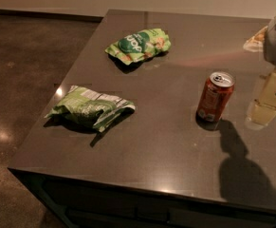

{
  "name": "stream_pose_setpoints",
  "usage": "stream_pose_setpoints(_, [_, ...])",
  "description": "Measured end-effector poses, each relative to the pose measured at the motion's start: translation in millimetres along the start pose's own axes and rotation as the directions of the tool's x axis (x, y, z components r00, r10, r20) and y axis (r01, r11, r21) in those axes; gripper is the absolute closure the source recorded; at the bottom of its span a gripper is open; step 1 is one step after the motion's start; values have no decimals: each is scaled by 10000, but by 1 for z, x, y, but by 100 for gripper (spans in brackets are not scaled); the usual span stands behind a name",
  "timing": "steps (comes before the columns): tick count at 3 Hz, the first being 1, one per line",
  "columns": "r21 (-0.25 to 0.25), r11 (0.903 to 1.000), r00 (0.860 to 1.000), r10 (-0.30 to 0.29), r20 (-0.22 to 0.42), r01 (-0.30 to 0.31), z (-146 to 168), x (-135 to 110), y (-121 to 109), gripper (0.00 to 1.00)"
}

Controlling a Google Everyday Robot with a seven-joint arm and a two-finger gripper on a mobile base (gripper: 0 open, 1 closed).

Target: Knock coke can over

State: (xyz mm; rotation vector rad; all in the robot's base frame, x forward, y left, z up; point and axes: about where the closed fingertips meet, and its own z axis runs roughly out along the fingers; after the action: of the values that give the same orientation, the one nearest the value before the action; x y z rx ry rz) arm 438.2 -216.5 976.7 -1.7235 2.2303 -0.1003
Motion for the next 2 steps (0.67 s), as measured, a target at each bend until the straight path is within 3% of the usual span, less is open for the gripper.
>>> stream_pose_setpoints(1, [28, 10000, 10000, 16, 19, -16, 0, 0, -1, 0])
stream_pose_setpoints(2, [192, 9988, 9978, 439, 492, -449, 6, -1, -14, 0])
